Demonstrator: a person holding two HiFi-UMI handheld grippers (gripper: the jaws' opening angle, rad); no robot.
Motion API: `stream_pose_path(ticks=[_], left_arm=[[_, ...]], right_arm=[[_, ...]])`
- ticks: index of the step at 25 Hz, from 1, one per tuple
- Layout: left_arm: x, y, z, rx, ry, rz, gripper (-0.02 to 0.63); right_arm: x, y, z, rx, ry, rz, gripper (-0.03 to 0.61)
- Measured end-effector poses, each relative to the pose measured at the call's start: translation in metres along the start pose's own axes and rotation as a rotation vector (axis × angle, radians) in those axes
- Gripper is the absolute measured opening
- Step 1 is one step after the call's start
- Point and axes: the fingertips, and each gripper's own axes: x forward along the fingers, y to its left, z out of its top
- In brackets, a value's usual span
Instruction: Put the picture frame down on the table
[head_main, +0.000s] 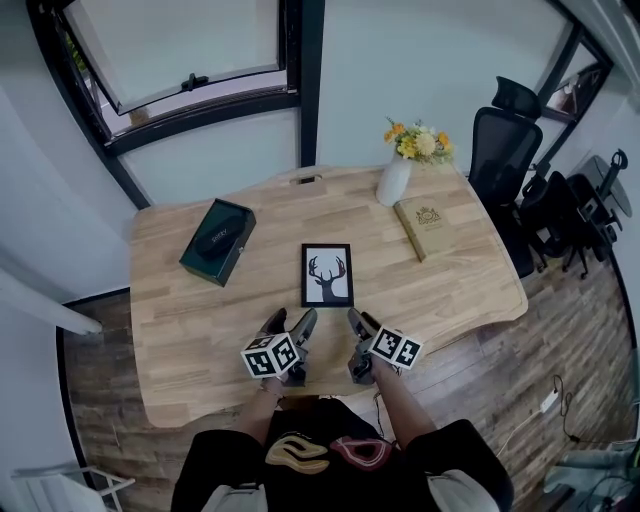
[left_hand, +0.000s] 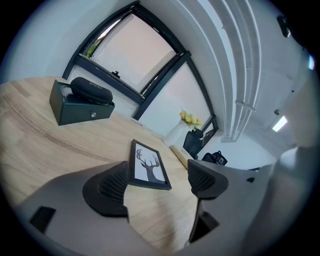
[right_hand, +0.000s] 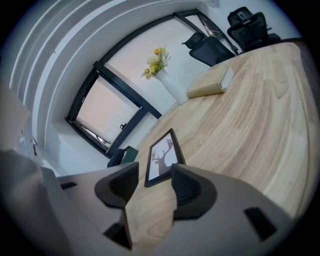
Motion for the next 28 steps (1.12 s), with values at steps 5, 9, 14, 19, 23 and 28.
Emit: stream_pose_path(ticks=[5,9,14,19,23,28], left_arm=[[-0.022,-0.007,-0.004,0.102,0.024,-0.046,0.373],[-0.040,-0.012,-0.006,0.138,0.017,-0.073,0.373],[-0.067,-0.032,-0.014,0.261,0.012,-0.137,0.373],[-0.085,-0.043,-0.023,0.345,0.030,-0.186,0.371],[-0.099,-0.037,-0.026,0.368,0.019,-0.176,0.371],[-0.114,-0.037,-0.038,0.359,0.032,-0.189,0.370]], right_arm=[[-0.020,0.020,-0.008,-0.143,-0.033,-0.010,0.209],[-0.034,0.036,-0.018,-0.271,-0.060,-0.021,0.202],[-0.052,0.056,-0.033,-0.383,-0.090,-0.027,0.201],[-0.064,0.064,-0.047,-0.395,-0.119,-0.031,0.183],[-0.076,0.065,-0.062,-0.428,-0.135,-0.057,0.173],[-0.086,0.071,-0.071,-0.467,-0.153,-0.077,0.164]])
